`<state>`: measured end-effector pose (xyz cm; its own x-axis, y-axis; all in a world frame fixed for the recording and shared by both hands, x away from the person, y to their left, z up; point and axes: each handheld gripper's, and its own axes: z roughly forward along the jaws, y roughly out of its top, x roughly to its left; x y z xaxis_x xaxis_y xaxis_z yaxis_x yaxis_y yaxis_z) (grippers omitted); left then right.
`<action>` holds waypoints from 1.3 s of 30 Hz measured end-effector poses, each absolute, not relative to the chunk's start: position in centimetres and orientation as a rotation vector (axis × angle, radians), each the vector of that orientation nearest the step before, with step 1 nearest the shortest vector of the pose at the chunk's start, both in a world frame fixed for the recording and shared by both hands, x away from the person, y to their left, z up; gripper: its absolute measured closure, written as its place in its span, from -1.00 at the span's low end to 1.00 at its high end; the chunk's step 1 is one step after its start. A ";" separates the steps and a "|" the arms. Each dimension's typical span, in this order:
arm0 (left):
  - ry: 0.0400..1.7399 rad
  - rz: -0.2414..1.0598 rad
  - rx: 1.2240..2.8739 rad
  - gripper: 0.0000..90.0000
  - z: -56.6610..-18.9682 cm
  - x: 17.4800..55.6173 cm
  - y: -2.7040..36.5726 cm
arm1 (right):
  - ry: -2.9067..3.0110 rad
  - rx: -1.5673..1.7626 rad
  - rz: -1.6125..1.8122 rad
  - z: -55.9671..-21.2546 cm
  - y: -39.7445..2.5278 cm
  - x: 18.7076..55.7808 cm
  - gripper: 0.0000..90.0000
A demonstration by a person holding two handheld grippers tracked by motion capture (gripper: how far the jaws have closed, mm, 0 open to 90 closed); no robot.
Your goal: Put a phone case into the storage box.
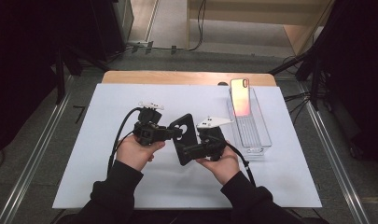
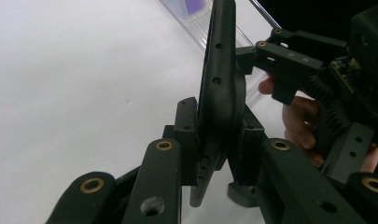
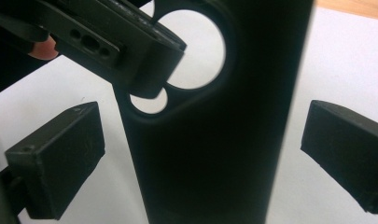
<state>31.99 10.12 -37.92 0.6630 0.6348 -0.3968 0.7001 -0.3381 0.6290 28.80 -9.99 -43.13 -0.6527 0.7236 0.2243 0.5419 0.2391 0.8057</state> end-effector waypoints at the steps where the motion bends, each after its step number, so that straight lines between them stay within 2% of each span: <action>1: 1.028 -0.099 2.065 0.70 -37.9 31.9 10.0 | 2.313 1.199 1.372 -43.2 -9.9 28.8 -1.00; 5: 1.021 -0.104 2.064 0.70 -37.9 31.8 9.8 | 2.314 1.202 1.356 -43.4 -9.5 28.8 -1.00; 11: 1.015 -0.101 2.064 0.69 -37.9 31.7 9.7 | 2.297 1.194 1.353 -43.4 -9.3 28.9 -0.76; 20: 0.971 -0.070 2.059 0.64 -37.5 31.4 9.9 | 2.316 1.167 1.367 -43.2 -9.5 29.1 -0.72; 23: 0.956 -0.065 2.032 0.39 -36.9 31.2 10.1 | 2.319 1.171 1.361 -43.2 -9.8 29.2 -0.72; 33: 0.896 -0.073 2.050 -0.19 -36.8 31.1 11.0 | 2.306 1.215 1.325 -43.6 -11.0 29.9 -0.72; 39: 0.850 -0.068 2.082 -0.34 -37.4 31.1 11.6 | 2.299 1.235 1.321 -43.5 -12.0 30.4 -0.72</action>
